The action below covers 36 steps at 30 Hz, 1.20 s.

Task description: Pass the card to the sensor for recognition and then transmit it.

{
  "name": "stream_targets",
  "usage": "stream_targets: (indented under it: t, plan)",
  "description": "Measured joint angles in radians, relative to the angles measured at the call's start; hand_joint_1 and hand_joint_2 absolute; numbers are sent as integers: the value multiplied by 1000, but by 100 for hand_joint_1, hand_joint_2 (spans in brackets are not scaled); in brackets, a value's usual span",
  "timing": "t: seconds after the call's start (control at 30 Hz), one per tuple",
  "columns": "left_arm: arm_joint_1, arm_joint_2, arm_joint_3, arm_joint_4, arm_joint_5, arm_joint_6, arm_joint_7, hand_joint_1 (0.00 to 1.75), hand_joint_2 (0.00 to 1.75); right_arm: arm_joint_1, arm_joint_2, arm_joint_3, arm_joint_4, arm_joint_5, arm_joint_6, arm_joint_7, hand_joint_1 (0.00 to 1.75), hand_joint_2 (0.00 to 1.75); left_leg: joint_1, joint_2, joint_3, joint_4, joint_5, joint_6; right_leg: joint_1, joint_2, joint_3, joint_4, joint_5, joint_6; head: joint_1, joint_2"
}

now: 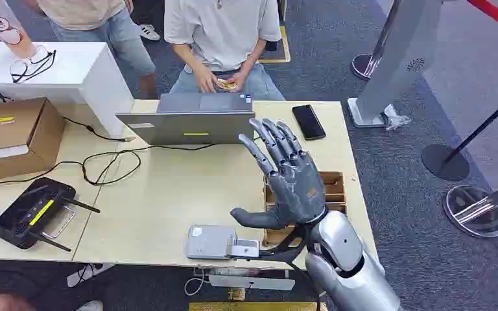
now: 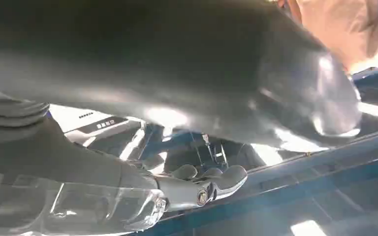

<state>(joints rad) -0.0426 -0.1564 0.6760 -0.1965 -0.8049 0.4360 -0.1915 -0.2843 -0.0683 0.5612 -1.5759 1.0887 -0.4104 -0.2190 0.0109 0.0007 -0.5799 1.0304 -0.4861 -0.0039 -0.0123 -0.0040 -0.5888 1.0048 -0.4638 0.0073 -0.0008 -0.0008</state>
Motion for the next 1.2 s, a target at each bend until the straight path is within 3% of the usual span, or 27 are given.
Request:
stream_targets:
  t: [1.2]
  plan:
    - [-1,0,0,0,0,0,9,0,0,-1,3,0,-8,-4,12,0,0,0,0,0,0,0,0,0,0,0,0,0,0,0,0,0]
